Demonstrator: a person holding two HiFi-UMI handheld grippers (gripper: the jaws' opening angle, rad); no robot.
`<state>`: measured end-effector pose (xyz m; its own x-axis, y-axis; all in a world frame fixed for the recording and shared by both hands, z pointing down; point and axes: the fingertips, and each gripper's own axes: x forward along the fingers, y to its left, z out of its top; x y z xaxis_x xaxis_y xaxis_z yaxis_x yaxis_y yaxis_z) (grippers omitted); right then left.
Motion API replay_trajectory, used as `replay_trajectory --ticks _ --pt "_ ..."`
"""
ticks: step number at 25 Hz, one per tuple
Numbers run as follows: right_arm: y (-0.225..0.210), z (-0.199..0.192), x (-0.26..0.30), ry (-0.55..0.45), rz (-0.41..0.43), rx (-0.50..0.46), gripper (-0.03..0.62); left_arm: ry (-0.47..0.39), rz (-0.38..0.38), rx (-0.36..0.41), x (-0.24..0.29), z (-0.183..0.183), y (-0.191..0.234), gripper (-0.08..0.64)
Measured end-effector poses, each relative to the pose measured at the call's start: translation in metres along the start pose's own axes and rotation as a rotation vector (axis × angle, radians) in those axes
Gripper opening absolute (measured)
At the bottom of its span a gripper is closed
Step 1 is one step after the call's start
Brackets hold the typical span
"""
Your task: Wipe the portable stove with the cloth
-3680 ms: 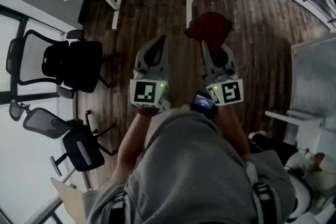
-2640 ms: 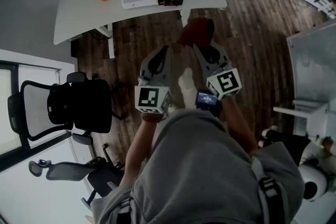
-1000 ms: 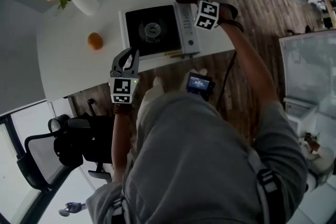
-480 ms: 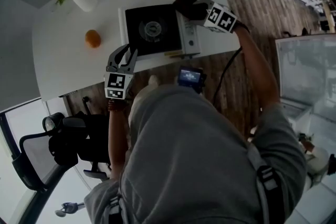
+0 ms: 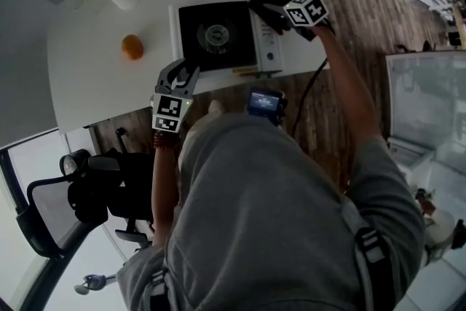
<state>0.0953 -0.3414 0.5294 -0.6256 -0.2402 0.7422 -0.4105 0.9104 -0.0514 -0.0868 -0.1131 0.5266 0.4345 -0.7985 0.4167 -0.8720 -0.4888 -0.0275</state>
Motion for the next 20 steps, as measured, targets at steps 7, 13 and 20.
replay_trajectory --ticks 7,13,20 --pt "-0.015 0.0 0.003 -0.023 -0.031 0.099 0.192 -0.003 0.023 -0.011 -0.001 -0.007 0.005 0.144" --pt "-0.012 0.003 0.01 -0.016 -0.083 0.067 0.181 -0.013 0.029 0.027 0.006 -0.003 0.002 0.146" --pt "-0.002 0.0 0.011 0.007 -0.114 0.076 0.114 -0.033 0.068 0.064 0.011 -0.005 0.002 0.144"
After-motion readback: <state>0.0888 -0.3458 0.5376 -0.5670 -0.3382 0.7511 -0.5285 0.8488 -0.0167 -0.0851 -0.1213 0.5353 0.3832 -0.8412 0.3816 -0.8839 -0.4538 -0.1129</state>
